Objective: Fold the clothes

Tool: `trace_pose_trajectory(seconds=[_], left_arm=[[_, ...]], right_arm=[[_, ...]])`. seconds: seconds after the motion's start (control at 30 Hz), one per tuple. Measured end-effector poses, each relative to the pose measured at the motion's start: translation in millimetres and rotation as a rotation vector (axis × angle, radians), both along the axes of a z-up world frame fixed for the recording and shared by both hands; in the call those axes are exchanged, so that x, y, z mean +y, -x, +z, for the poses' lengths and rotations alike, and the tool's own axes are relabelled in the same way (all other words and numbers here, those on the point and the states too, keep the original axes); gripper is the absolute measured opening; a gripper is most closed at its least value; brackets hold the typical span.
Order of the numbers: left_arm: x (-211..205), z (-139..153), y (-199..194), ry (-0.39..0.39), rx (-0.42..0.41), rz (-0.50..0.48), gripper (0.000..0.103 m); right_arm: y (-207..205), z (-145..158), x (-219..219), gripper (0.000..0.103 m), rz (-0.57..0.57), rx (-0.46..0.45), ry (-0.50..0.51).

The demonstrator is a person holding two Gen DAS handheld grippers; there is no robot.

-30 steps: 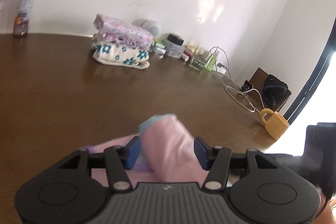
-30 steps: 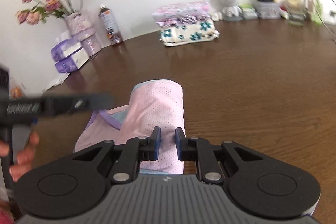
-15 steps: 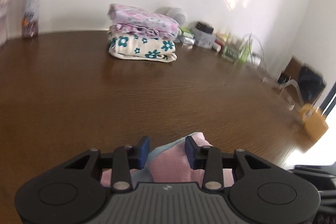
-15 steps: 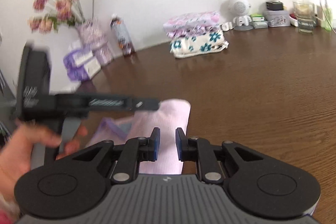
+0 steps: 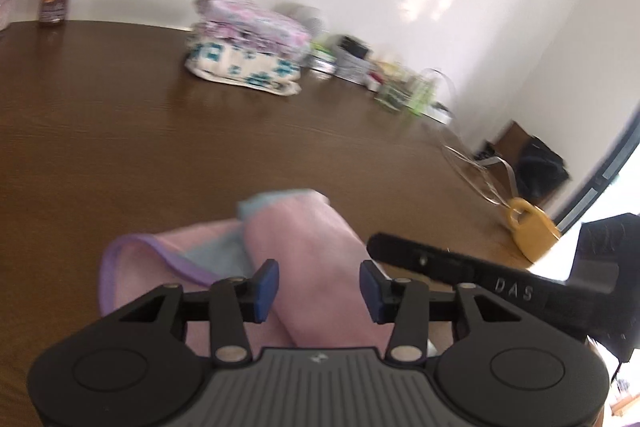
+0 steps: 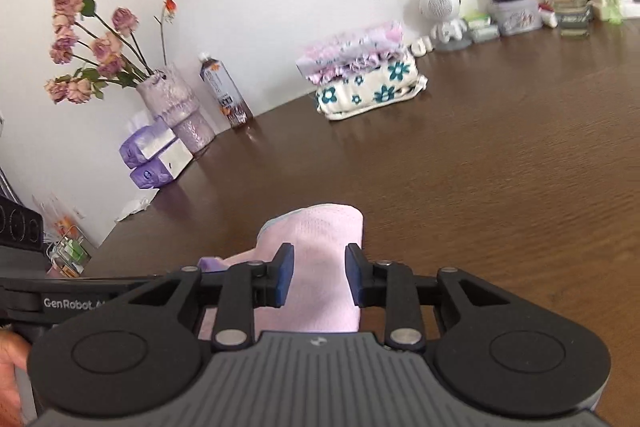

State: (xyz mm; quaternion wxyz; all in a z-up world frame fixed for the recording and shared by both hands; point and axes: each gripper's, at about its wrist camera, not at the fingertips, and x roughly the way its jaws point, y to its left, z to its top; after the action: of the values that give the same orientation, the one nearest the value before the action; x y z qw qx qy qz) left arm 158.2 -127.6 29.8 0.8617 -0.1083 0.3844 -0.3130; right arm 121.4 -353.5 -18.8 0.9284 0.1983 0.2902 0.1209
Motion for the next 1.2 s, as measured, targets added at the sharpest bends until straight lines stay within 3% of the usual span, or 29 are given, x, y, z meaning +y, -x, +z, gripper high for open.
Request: trace_pose_trajectory(seconds=[0.2,0.37,0.43,0.5,0.57,0.7,0.77,0.83,0.87,0.9,0.93,0.97,1.03,1.07,1.1,1.17,1.2], left_arm=[[-19,-18,24,-0.134,-0.054,-0.032,0.048],[-9,-16,43,-0.097,-0.061,-0.039,0.050],[-12,-18,46,-0.139,-0.075,-0.050,0.047],[-14,-20,47,-0.164,-0.082,-0.055,0.033],[-14,-20,44,-0.146,-0.067,-0.042,0.033],[-12,-20,37,-0.110,-0.038,-0.015,0.052],[-11,-20,33,-0.093,-0.023,-0.002,0.052],[-11,-20,30,-0.075,-0.009,0.011,0.046],[-10,-20,28,-0.066,-0.001,0.018,0.032],[-10,-20,26,-0.057,0.006,0.025,0.023],[-9,-19,26,-0.050,0.008,0.030,0.023],[-7,-18,25,-0.039,0.009,0.040,0.025],[-3,-16,24,-0.006,0.015,0.070,0.044],[-1,-14,23,0.006,0.011,0.090,0.059],[0,-14,21,0.009,0.000,0.109,0.059],[-2,-15,16,0.001,-0.001,0.119,0.054],[-4,-17,12,0.001,0.012,0.113,0.032]], right_arm=[[16,-13,6,0.028,0.010,0.065,0.038],[37,-4,-3,0.028,0.004,0.018,0.008],[36,-8,-2,0.028,0.013,0.034,0.004],[35,-13,1,0.025,0.019,0.054,-0.006],[36,-16,3,0.026,0.023,0.066,-0.020],[38,-9,-8,0.029,-0.005,0.031,-0.081],[30,-8,-10,0.028,-0.029,0.025,-0.081],[21,-10,-6,0.027,-0.036,0.035,-0.061],[18,-12,-3,0.020,-0.028,0.045,-0.053],[16,-13,-1,0.019,-0.018,0.053,-0.046],[16,-13,0,0.020,-0.009,0.051,-0.040],[17,-12,0,0.021,-0.002,0.046,-0.036],[17,-8,-5,0.029,-0.006,0.032,-0.055],[15,-8,-8,0.030,-0.013,0.030,-0.065],[11,-8,-9,0.030,-0.018,0.033,-0.066],[2,-10,-7,0.029,-0.012,0.049,-0.054],[-1,-13,-5,0.023,-0.002,0.061,-0.047]])
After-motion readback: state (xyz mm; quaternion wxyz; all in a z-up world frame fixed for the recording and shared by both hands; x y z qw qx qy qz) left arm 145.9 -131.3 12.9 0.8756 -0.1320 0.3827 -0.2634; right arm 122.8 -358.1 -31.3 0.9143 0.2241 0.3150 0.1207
